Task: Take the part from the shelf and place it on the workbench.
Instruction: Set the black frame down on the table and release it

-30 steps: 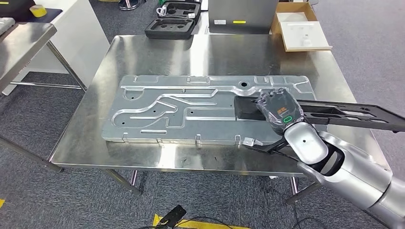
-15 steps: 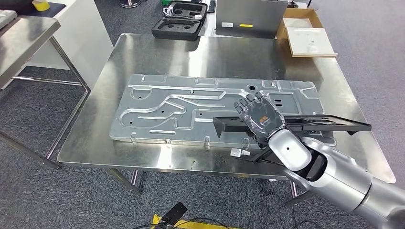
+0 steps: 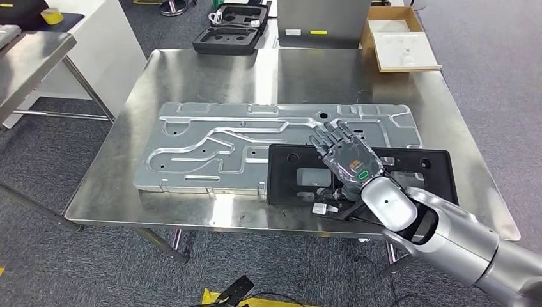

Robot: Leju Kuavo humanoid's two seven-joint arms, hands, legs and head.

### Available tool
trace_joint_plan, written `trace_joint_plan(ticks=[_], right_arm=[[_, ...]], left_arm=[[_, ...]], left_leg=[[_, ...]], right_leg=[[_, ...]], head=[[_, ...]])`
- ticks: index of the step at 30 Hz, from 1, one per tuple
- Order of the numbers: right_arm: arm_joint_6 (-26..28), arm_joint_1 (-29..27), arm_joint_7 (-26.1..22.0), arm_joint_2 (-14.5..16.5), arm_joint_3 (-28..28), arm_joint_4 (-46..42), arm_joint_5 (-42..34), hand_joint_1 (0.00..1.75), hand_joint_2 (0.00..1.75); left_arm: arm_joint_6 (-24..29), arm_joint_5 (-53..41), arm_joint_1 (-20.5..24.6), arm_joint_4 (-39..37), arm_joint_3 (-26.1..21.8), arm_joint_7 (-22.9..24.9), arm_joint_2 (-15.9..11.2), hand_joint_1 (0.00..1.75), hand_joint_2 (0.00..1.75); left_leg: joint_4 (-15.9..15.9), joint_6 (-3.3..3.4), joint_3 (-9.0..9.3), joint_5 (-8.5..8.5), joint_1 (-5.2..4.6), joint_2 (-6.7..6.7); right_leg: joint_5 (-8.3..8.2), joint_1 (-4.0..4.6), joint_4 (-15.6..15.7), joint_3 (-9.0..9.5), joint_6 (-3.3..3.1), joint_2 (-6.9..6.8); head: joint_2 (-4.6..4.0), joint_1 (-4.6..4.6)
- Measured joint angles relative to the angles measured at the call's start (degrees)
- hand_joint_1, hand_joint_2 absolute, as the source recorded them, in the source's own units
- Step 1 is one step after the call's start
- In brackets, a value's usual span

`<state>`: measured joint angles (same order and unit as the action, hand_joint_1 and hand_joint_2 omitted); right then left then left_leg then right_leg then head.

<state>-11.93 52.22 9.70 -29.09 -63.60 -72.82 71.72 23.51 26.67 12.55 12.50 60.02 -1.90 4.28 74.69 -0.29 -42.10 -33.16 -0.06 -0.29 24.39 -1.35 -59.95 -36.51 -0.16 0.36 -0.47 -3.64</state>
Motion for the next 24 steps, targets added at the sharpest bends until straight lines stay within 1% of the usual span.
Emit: trace_joint_plan(ticks=[1,2,3,4,5,6,8,9,10,11,13,14,15,16,17,18,19,20,21,22,23,24], right_arm=[[0.04,-0.16,0.01,0.0,0.0,0.03,-0.04,0.0,0.0],[0.08,-0.27,0.01,0.0,0.01,0.03,-0.07,0.0,0.0],[0.09,-0.32,0.01,0.0,0.04,0.04,-0.08,0.0,0.0],[0.1,-0.32,0.04,-0.01,0.1,0.04,-0.1,0.0,0.0],[0.11,-0.32,0.1,-0.02,0.18,0.06,-0.17,0.0,0.0],[0.14,-0.36,0.22,-0.03,0.27,0.08,-0.31,0.0,0.0],[0.37,-0.62,0.72,-0.13,0.48,0.14,-0.8,0.0,0.0],[0.67,-0.84,1.0,-0.19,0.64,0.16,-1.17,0.0,0.0],[1.06,-1.07,1.28,-0.27,0.85,0.18,-1.57,0.0,0.0],[1.48,-1.27,1.53,-0.37,1.09,0.19,-1.98,0.0,0.0],[2.1,-1.6,1.88,-0.53,1.48,0.19,-2.59,0.0,0.0],[2.22,-1.68,1.97,-0.59,1.59,0.19,-2.74,0.0,0.0],[2.27,-1.75,1.99,-0.62,1.65,0.19,-2.81,0.0,0.0],[2.28,-1.77,1.99,-0.63,1.66,0.19,-2.82,0.0,0.0],[2.37,-1.96,1.99,-0.67,1.69,0.19,-2.88,0.0,0.0],[2.56,-2.36,2.01,-0.72,1.79,0.19,-3.1,0.0,0.0],[2.83,-2.72,2.02,-0.76,1.98,0.17,-3.39,0.0,0.0],[3.13,-3.08,2.04,-0.8,2.24,0.13,-3.67,0.0,0.0],[3.39,-3.3,2.06,-0.83,2.48,0.05,-3.9,0.0,0.0],[3.55,-3.32,2.07,-0.88,2.66,-0.07,-3.98,0.0,0.0],[3.65,-3.39,2.07,-0.93,2.76,-0.17,-3.99,0.0,0.0],[3.71,-3.5,2.04,-0.98,2.8,-0.28,-4.01,0.0,0.0]], left_arm=[[-0.18,0.07,-0.05,0.0,0.0,0.36,0.0,0.0,0.0],[-0.37,0.11,-0.05,0.0,0.0,0.67,0.0,0.0,0.0],[-0.56,0.11,-0.01,0.0,0.0,0.93,-0.01,0.0,0.0],[-0.71,0.11,0.07,0.0,0.0,1.13,-0.02,0.0,0.0],[-0.82,0.11,0.15,0.0,0.0,1.27,-0.03,0.0,0.0],[-0.87,0.13,0.22,0.0,0.0,1.41,-0.04,0.0,0.0],[-0.9,0.16,0.23,0.0,0.0,1.51,-0.09,0.0,0.0],[-0.9,0.18,0.23,0.0,0.0,1.55,-0.1,0.0,0.0],[-0.9,0.18,0.26,0.0,0.0,1.55,-0.11,0.0,0.0],[-0.9,0.18,0.33,0.0,0.0,1.56,-0.1,0.0,0.0],[-0.92,0.17,0.44,0.0,0.0,1.6,-0.09,0.0,0.0],[-0.92,0.17,0.45,0.0,0.0,1.62,-0.09,0.0,0.0],[-0.94,0.17,0.45,0.0,0.0,1.64,-0.09,0.0,0.0],[-0.94,0.17,0.45,0.0,0.0,1.66,-0.09,0.0,0.0],[-0.96,0.18,0.43,0.0,0.0,1.72,-0.09,0.0,0.0],[-1.03,0.21,0.42,0.0,0.0,1.8,-0.1,0.0,0.0],[-1.13,0.24,0.43,0.0,0.0,1.87,-0.1,0.0,0.0],[-1.24,0.27,0.45,0.0,0.0,1.94,-0.12,0.0,0.0],[-1.32,0.31,0.49,0.0,0.0,1.95,-0.13,0.0,0.0],[-1.37,0.32,0.52,0.0,0.0,1.96,-0.15,0.0,0.0],[-1.38,0.33,0.53,0.0,0.0,1.97,-0.16,0.0,0.0],[-1.38,0.33,0.52,0.0,0.0,1.98,-0.17,0.0,0.0]], left_leg=[[0.09,0.08,-0.07,0.6,0.0,0.0],[-1.97,0.26,0.92,2.09,0.0,0.0],[-5.67,0.57,2.78,4.11,-0.02,-0.01],[-9.68,0.89,4.79,5.65,-0.1,-0.02],[-12.84,1.14,6.4,6.7,-0.21,-0.04],[-14.78,1.33,7.38,7.16,-0.35,-0.05],[-15.64,1.65,7.71,7.41,-0.54,-0.06],[-16.0,1.92,7.75,7.76,-0.42,0.01],[-16.45,2.25,7.79,8.2,-0.32,0.08],[-16.91,2.61,7.77,8.66,-0.2,0.16],[-17.26,3.1,7.45,9.22,-0.18,0.22],[-17.24,3.24,7.29,9.31,-0.2,0.22],[-17.22,3.29,7.19,9.35,-0.22,0.22],[-17.22,3.3,7.17,9.36,-0.23,0.22],[-17.19,3.32,7.01,9.44,-0.25,0.22],[-16.97,3.27,6.53,9.64,-0.26,0.22],[-16.53,3.17,5.87,9.86,-0.24,0.22],[-15.99,2.98,5.09,10.1,-0.25,0.22],[-15.45,2.67,4.37,10.33,-0.27,0.2],[-15.07,2.35,3.95,10.5,-0.32,0.17],[-14.91,2.02,3.67,10.78,-0.39,0.11],[-14.89,1.68,3.49,11.12,-0.41,0.06]], right_leg=[[0.0,0.06,0.0,0.01,-0.02,0.03],[0.0,0.11,-0.01,0.07,-0.02,0.08],[0.0,0.15,0.0,0.16,-0.01,0.12],[0.01,0.26,-0.02,0.22,0.04,0.15],[-0.05,0.36,-0.02,0.24,0.18,0.18],[-0.16,0.42,0.02,0.23,0.39,0.19],[-0.55,0.41,0.27,0.2,1.04,0.22],[-0.52,0.32,0.32,0.17,1.33,0.22],[0.01,0.29,-0.02,-0.03,1.6,0.19],[1.3,0.29,-1.28,-0.53,1.79,0.16],[4.98,0.3,-5.86,-2.25,2.0,0.08],[6.26,0.3,-7.74,-2.9,2.05,0.08],[6.95,0.3,-8.98,-3.33,2.1,0.08],[7.13,0.29,-9.33,-3.44,2.12,0.08],[7.82,0.27,-10.98,-3.97,2.2,0.07],[7.76,0.15,-11.59,-3.59,2.39,0.05],[6.92,-0.06,-10.02,-1.88,2.63,-0.03],[6.4,-0.22,-7.58,0.23,2.85,-0.1],[4.98,-0.22,-4.05,2.67,2.85,-0.08],[4.41,-0.16,-1.38,4.16,2.65,-0.03],[4.43,0.01,-0.74,4.3,2.27,0.09],[3.96,0.18,-0.84,4.02,1.83,0.2]], head=[[0.0,0.0],[0.0,0.0],[-0.01,0.0],[-0.01,0.02],[-0.01,0.03],[-0.01,0.05],[0.01,0.05],[0.0,0.07],[0.0,0.07],[0.0,0.13],[-0.01,0.23],[-0.01,0.29],[-0.01,0.3],[-0.01,0.29],[-0.01,0.28],[-0.01,0.28],[-0.01,0.27],[0.0,0.26],[0.0,0.24],[0.0,0.24],[0.0,0.21],[-0.01,0.2]])
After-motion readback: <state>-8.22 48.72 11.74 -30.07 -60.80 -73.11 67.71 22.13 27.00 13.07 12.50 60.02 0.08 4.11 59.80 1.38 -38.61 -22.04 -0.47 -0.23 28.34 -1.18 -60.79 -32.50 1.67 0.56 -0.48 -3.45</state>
